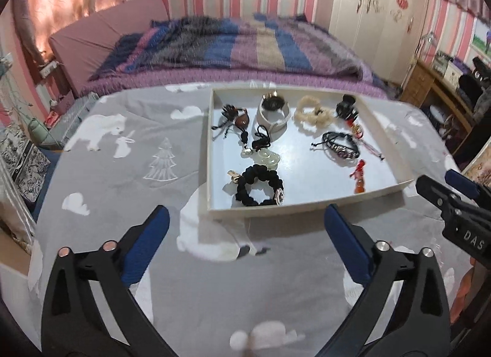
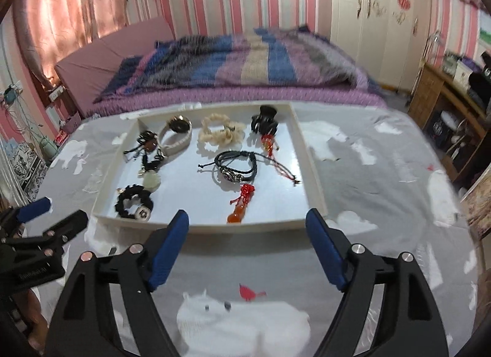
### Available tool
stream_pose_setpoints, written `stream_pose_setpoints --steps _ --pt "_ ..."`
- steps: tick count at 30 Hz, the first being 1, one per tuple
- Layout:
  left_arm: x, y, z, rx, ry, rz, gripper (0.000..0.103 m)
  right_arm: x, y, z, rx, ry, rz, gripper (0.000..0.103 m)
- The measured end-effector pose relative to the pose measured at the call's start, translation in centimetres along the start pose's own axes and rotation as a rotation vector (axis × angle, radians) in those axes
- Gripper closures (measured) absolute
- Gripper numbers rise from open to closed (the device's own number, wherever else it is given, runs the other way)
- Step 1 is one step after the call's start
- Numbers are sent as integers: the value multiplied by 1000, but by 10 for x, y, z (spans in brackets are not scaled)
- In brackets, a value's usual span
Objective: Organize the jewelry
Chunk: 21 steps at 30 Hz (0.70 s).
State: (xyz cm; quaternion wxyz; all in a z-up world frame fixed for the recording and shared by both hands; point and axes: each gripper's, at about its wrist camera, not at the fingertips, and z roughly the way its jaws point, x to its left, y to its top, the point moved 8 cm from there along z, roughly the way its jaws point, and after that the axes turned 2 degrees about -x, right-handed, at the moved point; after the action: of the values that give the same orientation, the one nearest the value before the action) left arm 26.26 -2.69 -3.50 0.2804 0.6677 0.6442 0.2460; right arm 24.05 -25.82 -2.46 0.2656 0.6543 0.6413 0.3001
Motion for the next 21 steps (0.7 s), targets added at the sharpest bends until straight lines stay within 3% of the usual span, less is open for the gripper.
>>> stream_pose_setpoints --steps 6,12,17,21 --pt "9 -30 -45 -102 14 8 3 3 -27 -60 -140 -73 -38 24" --pt "11 -63 -71 -154 44 50 3 16 -55 -89 -189 14 -18 23" --pt "13 -87 -98 -225 64 56 3 25 -71 -118 -326 -28 -64 23" --pt "8 -100 -115 -284 70 50 3 29 -87 -130 -360 -17 -72 11"
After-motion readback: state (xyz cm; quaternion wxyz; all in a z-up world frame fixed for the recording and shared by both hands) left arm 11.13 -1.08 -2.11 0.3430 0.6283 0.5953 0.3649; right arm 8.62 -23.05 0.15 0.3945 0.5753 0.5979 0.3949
